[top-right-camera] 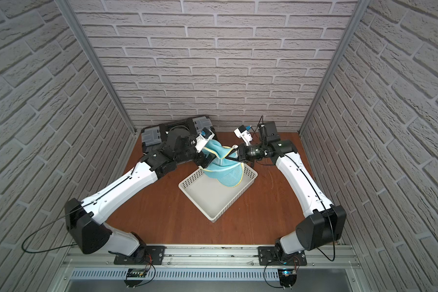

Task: Turn the laundry bag inside out
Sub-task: Turn over the laundry bag.

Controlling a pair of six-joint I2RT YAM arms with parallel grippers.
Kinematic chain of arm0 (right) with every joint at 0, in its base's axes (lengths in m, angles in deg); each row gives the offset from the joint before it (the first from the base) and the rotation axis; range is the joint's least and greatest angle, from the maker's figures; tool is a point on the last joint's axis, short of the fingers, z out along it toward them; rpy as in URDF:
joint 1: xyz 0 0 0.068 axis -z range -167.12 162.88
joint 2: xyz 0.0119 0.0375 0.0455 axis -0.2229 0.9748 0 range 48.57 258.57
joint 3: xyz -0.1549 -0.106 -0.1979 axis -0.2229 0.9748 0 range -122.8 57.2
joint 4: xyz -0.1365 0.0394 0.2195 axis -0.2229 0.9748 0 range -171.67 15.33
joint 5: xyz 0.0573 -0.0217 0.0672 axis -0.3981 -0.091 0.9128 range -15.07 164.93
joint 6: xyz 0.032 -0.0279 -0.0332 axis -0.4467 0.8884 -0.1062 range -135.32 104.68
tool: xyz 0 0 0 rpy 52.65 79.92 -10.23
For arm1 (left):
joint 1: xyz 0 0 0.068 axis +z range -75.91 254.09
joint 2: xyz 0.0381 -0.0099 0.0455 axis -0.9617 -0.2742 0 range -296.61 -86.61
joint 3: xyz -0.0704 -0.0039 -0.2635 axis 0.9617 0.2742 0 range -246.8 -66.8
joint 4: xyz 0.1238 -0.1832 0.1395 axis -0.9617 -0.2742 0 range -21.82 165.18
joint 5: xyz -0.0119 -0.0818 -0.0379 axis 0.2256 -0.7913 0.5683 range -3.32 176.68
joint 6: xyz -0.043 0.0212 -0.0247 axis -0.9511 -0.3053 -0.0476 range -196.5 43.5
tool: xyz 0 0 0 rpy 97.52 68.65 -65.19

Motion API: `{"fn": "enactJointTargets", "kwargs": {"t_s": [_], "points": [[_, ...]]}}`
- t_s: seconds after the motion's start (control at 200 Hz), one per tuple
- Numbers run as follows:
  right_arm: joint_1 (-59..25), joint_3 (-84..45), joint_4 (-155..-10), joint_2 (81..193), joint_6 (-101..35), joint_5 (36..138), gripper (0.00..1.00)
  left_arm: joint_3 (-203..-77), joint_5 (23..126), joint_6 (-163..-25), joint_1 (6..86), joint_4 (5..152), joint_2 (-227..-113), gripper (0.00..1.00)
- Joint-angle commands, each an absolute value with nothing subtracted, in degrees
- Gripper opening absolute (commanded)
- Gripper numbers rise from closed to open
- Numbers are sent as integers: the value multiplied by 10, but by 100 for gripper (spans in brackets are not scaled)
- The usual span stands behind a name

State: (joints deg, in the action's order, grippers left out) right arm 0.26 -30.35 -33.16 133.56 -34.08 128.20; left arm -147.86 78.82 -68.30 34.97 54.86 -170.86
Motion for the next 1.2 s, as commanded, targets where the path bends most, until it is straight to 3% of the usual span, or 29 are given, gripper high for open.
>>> {"fn": "enactJointTargets", "kwargs": {"t_s": [0.0,0.135,0.27,0.33,0.51,0.67,0.875,1.11,1.195], "points": [[-5,-322,-301,1335,-301,1268,3,-1480,710,-597,352,542,-1684,97],[-5,-321,-291,1337,-293,1264,3,-1481,750,-553,342,532,-1679,98],[-8,-324,-287,1340,-287,1270,3,-1505,793,-497,316,499,-1697,90],[-9,-326,-279,1340,-280,1268,3,-1513,792,-498,315,497,-1702,83],[-9,-326,-256,1331,-249,1264,3,-1523,784,-507,320,492,-1710,49],[-9,-331,-232,1324,-219,1261,3,-1526,680,-572,364,489,-1702,27],[-9,-336,-230,1306,-200,1315,3,-1516,424,-757,462,546,-1722,24],[-15,-327,-278,1277,-224,1428,3,-1523,379,-868,493,596,-1770,0],[-20,-325,-324,1269,-260,1470,3,-1532,383,-878,498,586,-1790,0]]}}
